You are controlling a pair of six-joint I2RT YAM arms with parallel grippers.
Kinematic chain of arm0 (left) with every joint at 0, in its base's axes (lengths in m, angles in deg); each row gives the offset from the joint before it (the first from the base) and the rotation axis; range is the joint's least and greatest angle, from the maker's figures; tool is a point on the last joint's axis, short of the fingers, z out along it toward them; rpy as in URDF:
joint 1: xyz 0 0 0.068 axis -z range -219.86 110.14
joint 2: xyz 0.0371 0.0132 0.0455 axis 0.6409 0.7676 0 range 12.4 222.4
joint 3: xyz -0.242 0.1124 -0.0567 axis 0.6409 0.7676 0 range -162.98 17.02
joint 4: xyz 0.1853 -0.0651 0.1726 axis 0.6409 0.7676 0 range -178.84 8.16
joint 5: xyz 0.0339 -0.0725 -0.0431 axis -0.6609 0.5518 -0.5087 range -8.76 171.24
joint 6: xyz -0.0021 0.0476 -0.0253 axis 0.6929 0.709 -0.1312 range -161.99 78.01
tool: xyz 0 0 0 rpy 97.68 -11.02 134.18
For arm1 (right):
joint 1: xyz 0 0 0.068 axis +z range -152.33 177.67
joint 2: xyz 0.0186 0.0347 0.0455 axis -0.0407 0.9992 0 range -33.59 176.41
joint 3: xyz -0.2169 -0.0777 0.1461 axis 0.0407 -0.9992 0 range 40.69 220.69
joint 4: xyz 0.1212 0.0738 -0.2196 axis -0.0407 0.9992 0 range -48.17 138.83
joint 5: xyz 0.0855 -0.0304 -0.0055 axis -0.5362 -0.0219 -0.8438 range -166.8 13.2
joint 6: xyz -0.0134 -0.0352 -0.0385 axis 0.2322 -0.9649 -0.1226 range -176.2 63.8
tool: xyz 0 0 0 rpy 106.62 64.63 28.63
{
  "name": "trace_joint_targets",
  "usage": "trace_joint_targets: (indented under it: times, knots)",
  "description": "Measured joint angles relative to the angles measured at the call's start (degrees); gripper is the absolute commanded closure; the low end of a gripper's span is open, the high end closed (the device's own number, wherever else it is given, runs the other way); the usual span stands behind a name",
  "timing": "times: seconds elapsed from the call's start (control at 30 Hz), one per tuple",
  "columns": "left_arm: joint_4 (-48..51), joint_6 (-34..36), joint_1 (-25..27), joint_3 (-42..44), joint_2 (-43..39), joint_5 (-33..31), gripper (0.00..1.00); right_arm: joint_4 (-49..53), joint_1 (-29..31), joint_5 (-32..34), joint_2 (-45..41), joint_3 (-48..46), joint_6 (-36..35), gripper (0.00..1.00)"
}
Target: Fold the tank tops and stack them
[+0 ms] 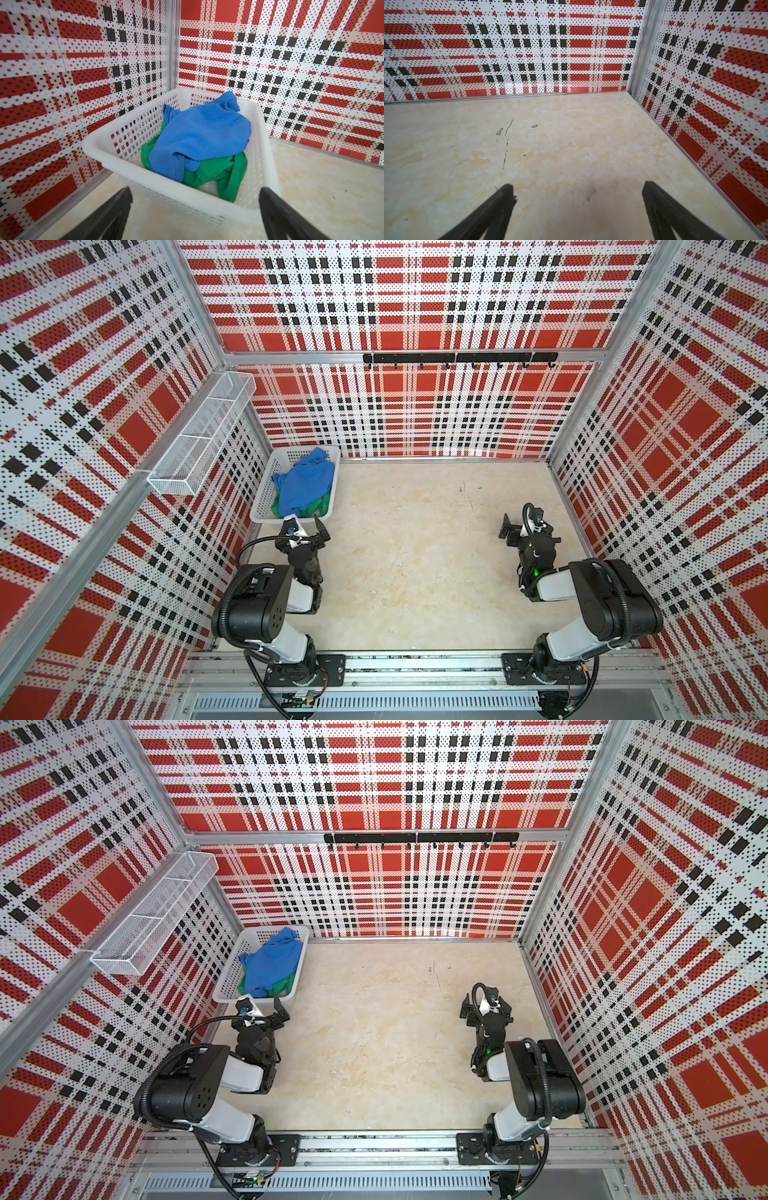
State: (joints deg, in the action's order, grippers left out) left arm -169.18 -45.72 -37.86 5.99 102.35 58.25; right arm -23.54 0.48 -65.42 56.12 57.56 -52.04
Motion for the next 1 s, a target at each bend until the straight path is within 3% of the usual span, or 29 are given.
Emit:
trace_joint_targets:
  times: [0.07, 0.2, 0.27, 0.37, 0.53, 0.67, 0.87, 1.0]
  knots:
    - [3.04, 0.44, 0.52, -0.22, -2.34, -0.96, 0.02, 4.22, 0.0, 0.42, -1.88, 0.63, 0.2, 0.0]
    - [17.4, 0.83, 3.3, -4.76, -16.79, -5.09, 0.0, 21.18, 0.0, 2.45, -12.28, 7.21, 1.57, 0.0]
    - [25.73, 0.31, 4.26, -12.2, -22.03, -7.17, 0.0, 31.1, 0.0, 3.13, -17.49, 14.21, 3.82, 0.0]
    - [37.29, -1.07, 4.55, -25.49, -22.16, -8.68, 0.02, 42.66, 0.02, 2.75, -21.18, 23.04, 7.3, 0.0]
    - [57.27, -3.87, 1.27, -46.82, -10.56, -3.08, 0.0, 57.99, 0.11, -1.88, -21.88, 28.44, 10.73, 0.0]
    - [69.31, -5.4, -2.82, -59.34, 2.8, 2.1, 0.11, 66.51, 0.87, -6.54, -21.92, 26.29, 12.48, 0.0]
    - [86.53, -8.66, -8.31, -77.94, 21.42, 7.23, 0.27, 72.76, 2.34, -10.12, -23.69, 21.53, 13.51, 0.0]
    - [95.08, -9.44, -10.84, -87.89, 29.79, 8.98, 0.3, 74.1, 2.45, -12.37, -25.73, 18.27, 13.84, 0.0]
